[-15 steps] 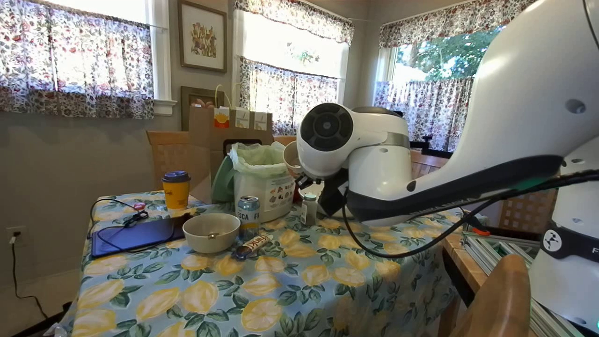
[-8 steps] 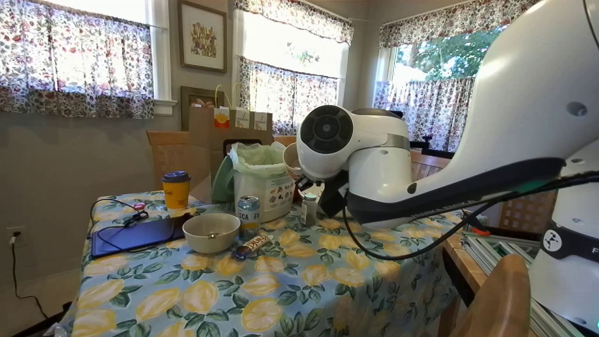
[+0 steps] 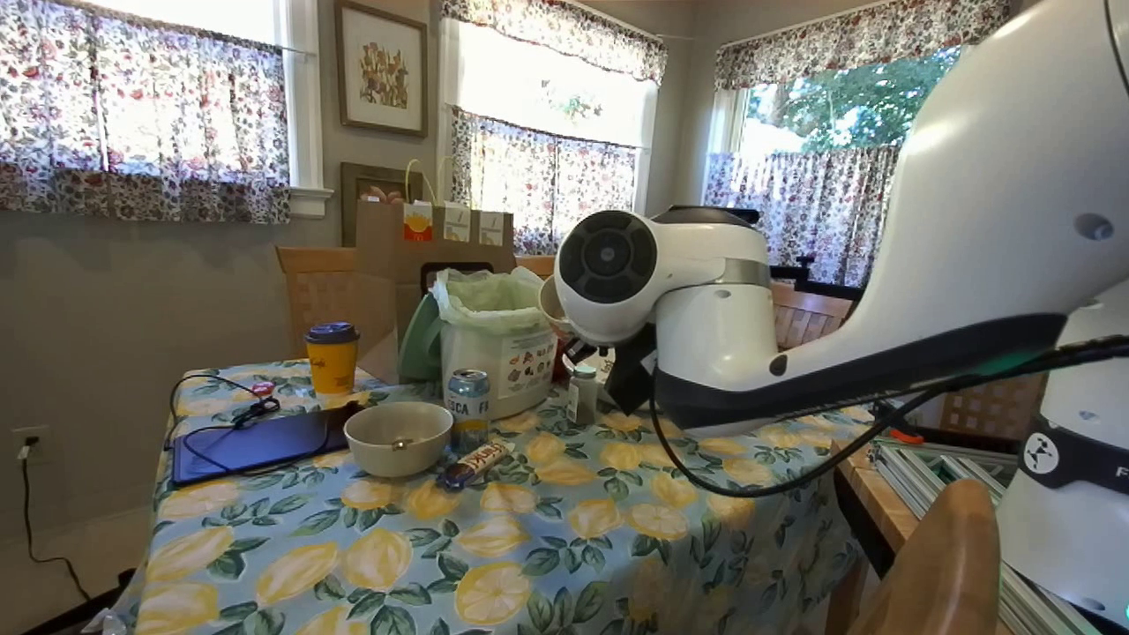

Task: Turn the white and orange mug upside down to take the white knife out.

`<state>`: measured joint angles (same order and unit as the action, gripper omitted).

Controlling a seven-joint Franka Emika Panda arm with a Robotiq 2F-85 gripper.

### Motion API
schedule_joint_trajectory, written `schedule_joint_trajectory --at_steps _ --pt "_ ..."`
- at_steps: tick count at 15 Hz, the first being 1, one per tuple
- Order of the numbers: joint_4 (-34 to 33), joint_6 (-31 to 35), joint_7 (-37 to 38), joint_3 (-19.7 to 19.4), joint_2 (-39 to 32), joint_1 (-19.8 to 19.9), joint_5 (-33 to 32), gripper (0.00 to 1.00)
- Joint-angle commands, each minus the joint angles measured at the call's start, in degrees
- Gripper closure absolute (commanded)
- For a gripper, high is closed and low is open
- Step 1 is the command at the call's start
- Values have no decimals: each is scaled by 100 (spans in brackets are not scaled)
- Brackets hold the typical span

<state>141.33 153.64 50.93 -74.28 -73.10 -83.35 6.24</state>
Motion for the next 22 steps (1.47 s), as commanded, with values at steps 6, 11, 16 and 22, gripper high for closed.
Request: schedule_joint_trajectory --at_steps 6,11,16,22 --pt "-407 -1820 174 20 -1234 -454 -826 95" --pt "-667 -2566 241 71 -1559 -513 -1581 95" --pt "-870 -3330 1093 257 -1219 -369 -3579 95" --pt "-853 -2772 1294 317 -1158 -262 -3711 95"
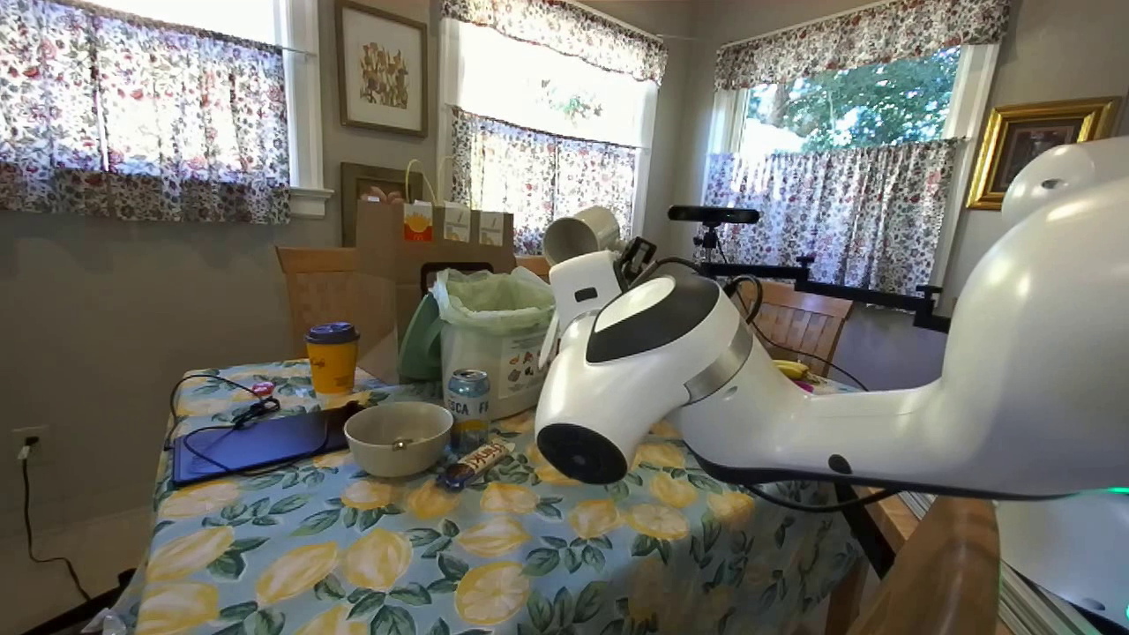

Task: Turn the white and orange mug upside down to take the white knife out.

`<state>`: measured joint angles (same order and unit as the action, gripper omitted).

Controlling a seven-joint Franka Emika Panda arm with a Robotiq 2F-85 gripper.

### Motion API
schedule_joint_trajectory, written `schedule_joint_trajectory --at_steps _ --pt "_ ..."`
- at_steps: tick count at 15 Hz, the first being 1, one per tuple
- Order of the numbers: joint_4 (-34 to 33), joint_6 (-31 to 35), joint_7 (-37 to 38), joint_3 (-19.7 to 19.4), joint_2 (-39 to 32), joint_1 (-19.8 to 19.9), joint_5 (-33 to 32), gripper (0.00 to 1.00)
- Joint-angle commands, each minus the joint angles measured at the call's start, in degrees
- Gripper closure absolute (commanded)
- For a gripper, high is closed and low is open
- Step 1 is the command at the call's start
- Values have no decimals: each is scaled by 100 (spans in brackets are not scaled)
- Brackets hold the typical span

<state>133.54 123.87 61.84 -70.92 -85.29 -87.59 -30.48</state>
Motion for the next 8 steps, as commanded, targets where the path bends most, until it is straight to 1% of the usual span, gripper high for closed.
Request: schedule_joint_trajectory --at_steps 1,4,6,8 --pt "-67 326 214 -25 58 180 -9 95" --pt "-61 492 236 -34 2 208 -46 95" --pt "-19 723 279 -67 73 222 105 95" --pt "42 1083 387 -102 333 296 438 95"
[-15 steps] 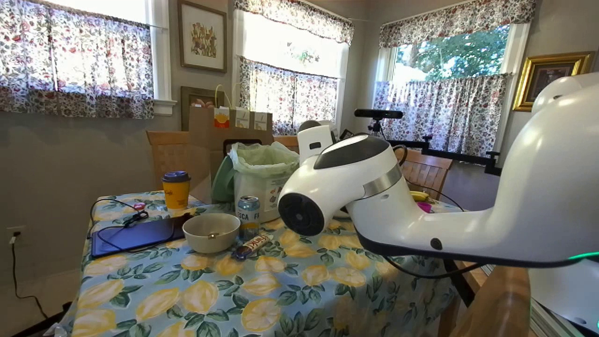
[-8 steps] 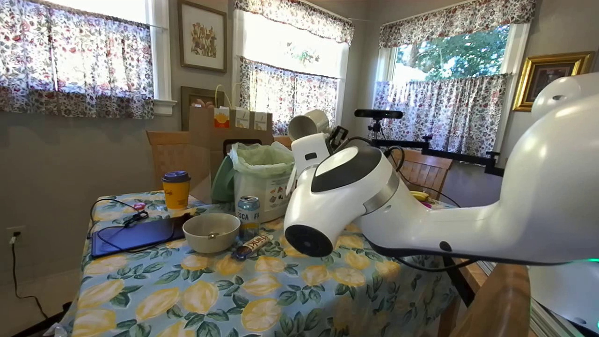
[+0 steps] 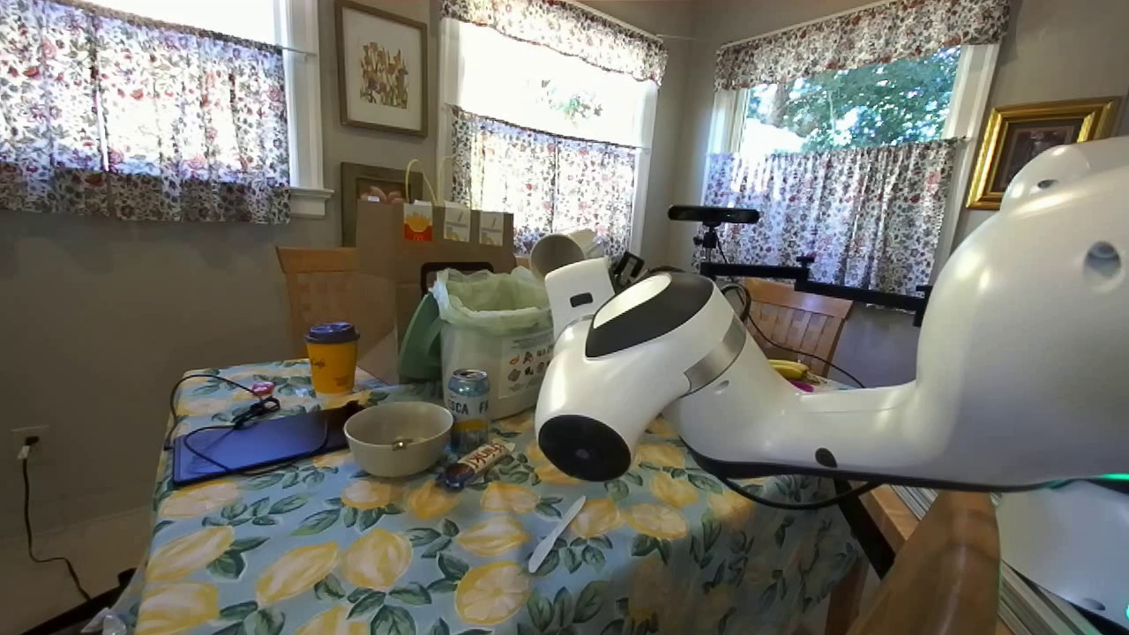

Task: Turn the white and orange mug upside down to take the white knife out.

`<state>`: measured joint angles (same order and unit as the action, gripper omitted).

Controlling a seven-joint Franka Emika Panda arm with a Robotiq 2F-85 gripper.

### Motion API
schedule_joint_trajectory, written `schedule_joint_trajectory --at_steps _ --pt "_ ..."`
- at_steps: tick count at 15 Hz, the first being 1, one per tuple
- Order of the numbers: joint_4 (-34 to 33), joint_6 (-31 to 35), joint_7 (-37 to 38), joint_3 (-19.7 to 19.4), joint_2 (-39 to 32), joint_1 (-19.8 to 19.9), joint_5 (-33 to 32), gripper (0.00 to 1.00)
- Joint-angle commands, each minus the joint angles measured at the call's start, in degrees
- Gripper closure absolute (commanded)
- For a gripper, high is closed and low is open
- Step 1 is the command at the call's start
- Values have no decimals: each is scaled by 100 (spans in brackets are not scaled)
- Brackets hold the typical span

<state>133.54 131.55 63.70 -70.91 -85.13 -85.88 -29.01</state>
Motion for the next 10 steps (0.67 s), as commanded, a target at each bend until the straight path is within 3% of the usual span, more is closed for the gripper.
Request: schedule_joint_trajectory --at_steps 1,10 --pt "80 467 160 -123 401 150 464 95" --pt "635 2065 -83 -377 1179 125 1922 95"
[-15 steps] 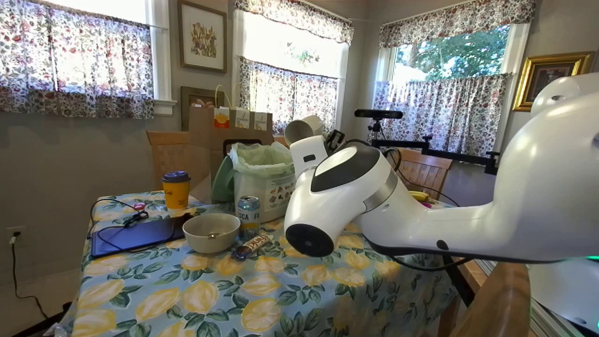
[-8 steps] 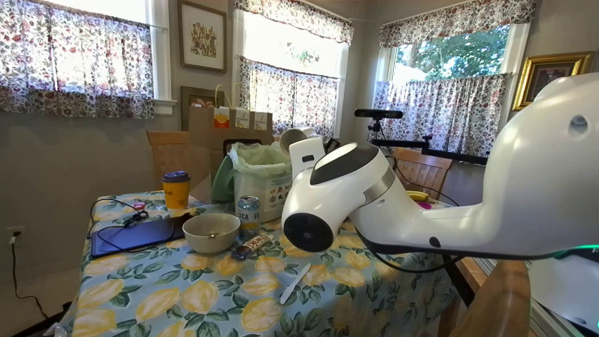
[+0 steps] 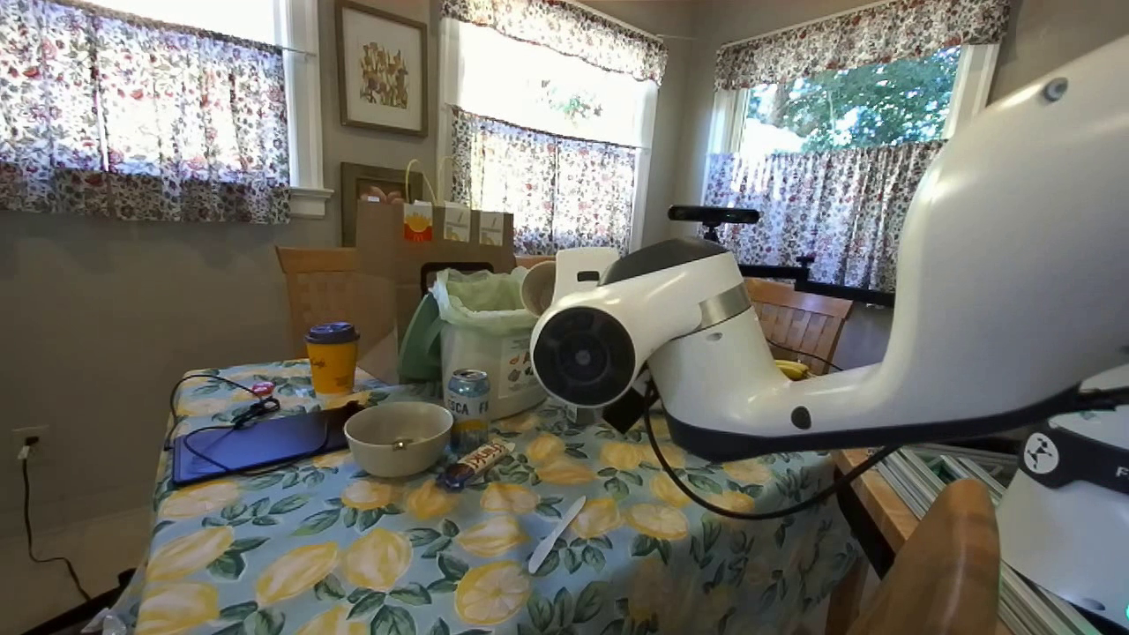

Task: Turn the white and orange mug upside down to take the white knife out.

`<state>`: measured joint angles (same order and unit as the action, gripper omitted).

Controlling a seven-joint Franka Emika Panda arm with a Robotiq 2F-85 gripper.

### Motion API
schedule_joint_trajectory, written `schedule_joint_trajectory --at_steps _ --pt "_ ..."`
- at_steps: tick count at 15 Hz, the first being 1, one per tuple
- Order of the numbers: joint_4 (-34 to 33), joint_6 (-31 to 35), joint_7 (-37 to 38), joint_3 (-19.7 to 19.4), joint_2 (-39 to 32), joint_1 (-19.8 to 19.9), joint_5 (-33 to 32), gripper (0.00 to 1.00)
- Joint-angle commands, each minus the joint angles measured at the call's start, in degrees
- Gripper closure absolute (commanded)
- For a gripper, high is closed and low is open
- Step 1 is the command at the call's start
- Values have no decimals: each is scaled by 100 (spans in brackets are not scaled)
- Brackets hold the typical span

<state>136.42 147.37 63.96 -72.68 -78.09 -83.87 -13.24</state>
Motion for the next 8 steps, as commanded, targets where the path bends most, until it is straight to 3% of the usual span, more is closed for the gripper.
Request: schedule_joint_trajectory --at_steps 1,8 --pt "409 677 -134 -224 569 -71 508 95" --pt "932 1743 -1016 -392 1593 -113 1304 95"
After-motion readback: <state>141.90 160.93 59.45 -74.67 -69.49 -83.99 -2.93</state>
